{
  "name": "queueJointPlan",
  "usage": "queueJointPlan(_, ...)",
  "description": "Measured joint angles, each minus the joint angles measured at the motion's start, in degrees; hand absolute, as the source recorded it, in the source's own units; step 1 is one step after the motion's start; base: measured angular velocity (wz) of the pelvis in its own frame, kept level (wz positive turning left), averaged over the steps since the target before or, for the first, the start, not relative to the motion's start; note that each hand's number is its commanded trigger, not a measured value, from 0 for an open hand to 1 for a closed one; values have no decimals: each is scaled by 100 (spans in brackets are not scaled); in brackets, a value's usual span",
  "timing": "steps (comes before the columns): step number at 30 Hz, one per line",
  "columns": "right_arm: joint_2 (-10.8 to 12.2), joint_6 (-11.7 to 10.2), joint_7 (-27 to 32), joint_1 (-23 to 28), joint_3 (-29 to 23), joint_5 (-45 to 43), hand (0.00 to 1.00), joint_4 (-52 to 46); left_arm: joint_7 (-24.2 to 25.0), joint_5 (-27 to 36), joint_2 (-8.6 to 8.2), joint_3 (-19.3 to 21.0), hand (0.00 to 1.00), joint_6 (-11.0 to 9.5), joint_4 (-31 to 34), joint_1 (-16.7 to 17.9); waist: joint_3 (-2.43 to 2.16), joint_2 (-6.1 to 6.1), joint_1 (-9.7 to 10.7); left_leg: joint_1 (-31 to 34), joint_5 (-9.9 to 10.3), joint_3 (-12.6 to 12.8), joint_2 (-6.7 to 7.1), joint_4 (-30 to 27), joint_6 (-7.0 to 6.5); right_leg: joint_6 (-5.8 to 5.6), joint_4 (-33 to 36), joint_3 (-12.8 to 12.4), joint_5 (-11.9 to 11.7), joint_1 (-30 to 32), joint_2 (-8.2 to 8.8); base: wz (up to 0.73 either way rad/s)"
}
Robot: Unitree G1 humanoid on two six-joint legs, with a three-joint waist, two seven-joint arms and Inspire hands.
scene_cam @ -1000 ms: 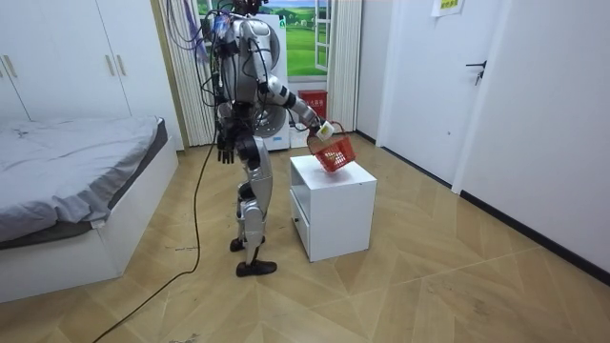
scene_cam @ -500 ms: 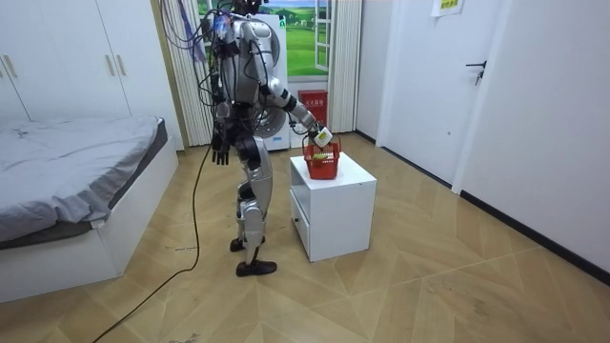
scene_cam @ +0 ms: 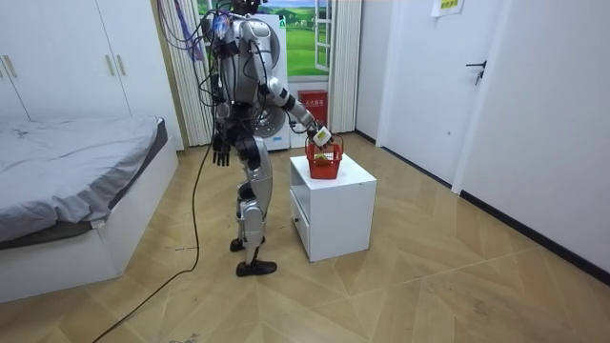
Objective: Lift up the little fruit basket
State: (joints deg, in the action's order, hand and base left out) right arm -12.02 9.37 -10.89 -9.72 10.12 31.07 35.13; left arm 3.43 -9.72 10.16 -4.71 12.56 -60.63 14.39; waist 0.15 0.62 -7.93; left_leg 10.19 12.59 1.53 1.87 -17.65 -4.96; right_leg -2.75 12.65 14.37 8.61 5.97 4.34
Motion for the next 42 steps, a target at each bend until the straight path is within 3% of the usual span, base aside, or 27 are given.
queueJointPlan(7,5,-1,-60,223,-15,5,0,-3,-19,-3,-3,45,0,-7,111,28,21,114,59,-176,1,9,-3,101,1,0,-8,0,0,-152,-5,0)
queueJointPlan(12,-38,-2,-167,359,-207,24,0,-122,-35,0,-4,192,0,-42,100,34,7,201,290,-245,1,5,-2,93,1,0,-10,-18,0,-213,-5,0)
queueJointPlan(19,-53,-179,-233,839,-695,0,0,-554,-62,0,-29,524,0,-118,102,29,3,197,499,-458,10,155,-19,221,17,0,-153,-156,0,-368,-38,-12)
queueJointPlan(24,-185,-182,-217,1299,-825,-94,0,-922,-77,-6,-32,572,0,-135,151,36,-17,207,671,-523,9,261,-27,284,23,1,-202,-241,-1,-373,-47,-11)
queueJointPlan(33,-185,-183,-229,1586,-1428,-430,0,-1172,-289,0,-26,694,0,-216,154,50,-41,264,955,-778,9,577,-44,464,22,1,-197,-642,-1,-405,-79,-19)
queueJointPlan(36,-179,-206,-196,1886,-1585,-541,0,-1339,-299,29,-24,820,0,-229,167,16,-44,262,1021,-835,9,601,-53,508,22,1,-204,-645,-1,-433,-86,-8)
queueJointPlan(39,-178,-227,-165,2158,-1591,-845,0,-1300,-318,39,-24,906,0,-253,162,32,-39,247,1071,-974,14,598,-62,588,31,1,-211,-634,-1,-546,-101,0)
queueJointPlan(42,-133,-361,-119,2229,-1586,-1460,0,-391,-415,18,-27,905,0,-265,186,36,-31,248,1089,-1079,18,596,-69,674,37,1,-222,-628,-1,-659,-112,1)
